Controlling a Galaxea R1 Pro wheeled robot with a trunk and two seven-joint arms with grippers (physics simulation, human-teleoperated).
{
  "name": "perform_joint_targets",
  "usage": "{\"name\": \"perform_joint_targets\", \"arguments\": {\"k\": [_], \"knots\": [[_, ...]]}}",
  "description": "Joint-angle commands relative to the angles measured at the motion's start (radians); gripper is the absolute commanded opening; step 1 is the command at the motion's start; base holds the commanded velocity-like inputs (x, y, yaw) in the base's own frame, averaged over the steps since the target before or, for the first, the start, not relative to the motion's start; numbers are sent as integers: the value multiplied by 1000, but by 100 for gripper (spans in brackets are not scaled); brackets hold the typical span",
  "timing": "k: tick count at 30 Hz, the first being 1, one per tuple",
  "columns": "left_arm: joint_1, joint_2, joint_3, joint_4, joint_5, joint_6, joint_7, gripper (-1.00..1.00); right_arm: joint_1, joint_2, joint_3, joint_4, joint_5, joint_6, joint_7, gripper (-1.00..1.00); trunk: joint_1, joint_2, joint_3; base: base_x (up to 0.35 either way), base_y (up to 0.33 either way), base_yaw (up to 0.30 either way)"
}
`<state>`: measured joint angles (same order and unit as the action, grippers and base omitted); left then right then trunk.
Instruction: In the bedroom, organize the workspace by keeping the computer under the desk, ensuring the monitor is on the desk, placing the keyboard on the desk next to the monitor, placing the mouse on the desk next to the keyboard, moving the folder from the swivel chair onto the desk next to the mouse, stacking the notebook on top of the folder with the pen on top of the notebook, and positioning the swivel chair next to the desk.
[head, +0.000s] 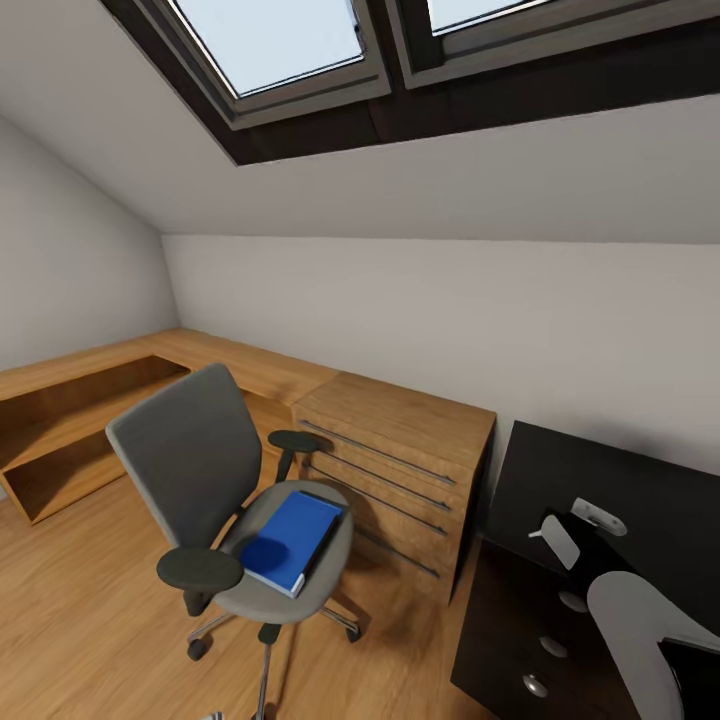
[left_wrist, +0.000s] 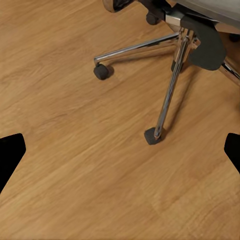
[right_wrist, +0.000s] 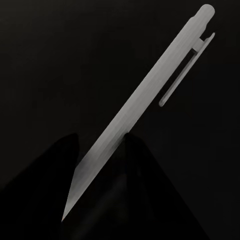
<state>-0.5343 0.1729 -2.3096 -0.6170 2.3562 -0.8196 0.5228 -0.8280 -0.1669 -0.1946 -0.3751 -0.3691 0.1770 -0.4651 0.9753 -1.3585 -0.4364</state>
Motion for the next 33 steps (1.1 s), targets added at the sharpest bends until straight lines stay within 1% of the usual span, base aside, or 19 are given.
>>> {"name": "perform_joint_targets", "arguments": {"k": [1, 2, 20, 23, 27, 28, 29, 30, 31, 32, 33], "knots": [[-2, 0, -5, -3, 0, -4, 5, 100, 0, 0, 0, -2, -5, 5, -4, -100, 0, -1, -1, 0, 0, 0], [-2, 0, -5, -3, 0, -5, 5, 100, 0, 0, 0, -2, -4, 6, -5, 100, 0, -1, -1, 0, 0, 0], [-2, 1, -5, -4, 0, -5, 5, 100, 0, -2, 0, -5, -4, 5, -6, 100, 0, -1, -1, 0, 0, 0], [-2, 1, -5, -3, 0, -4, 4, 100, 0, 0, -1, -28, -4, 6, -6, 100, 0, -1, -1, 0, 0, 0], [-2, 2, -5, -3, 0, -2, 4, 100, 2, 6, -2, -100, -4, 18, -8, 100, 0, -1, -1, 0, 0, 0], [-2, 1, -5, -3, 0, -2, 3, 100, 4, 11, -2, -142, -3, 32, -8, 100, 0, -1, -1, 0, 0, 0], [-2, 2, -5, -3, 0, -1, 3, 100, 10, 18, -3, -222, -3, 73, -9, 100, 0, -1, -1, 0, 0, 0], [-2, 2, -5, -1, 0, -1, 4, 100, 47, 30, -3, -348, -5, 165, -10, 100, 0, -1, -1, 0, 0, 0], [-2, 2, -5, 0, 0, -1, 3, 100, 78, 39, -3, -421, -5, 218, -11, 100, 0, -1, -1, 0, 0, 0], [-2, 2, -5, 0, 0, -1, 3, 100, 94, 45, -3, -460, -6, 243, -12, 100, 0, -1, -1, 0, 0, 0], [-2, 2, -5, 1, 0, -1, 3, 100, 126, 61, -2, -538, -5, 289, -12, 100, 0, -1, -1, 0, 0, 0]]}}
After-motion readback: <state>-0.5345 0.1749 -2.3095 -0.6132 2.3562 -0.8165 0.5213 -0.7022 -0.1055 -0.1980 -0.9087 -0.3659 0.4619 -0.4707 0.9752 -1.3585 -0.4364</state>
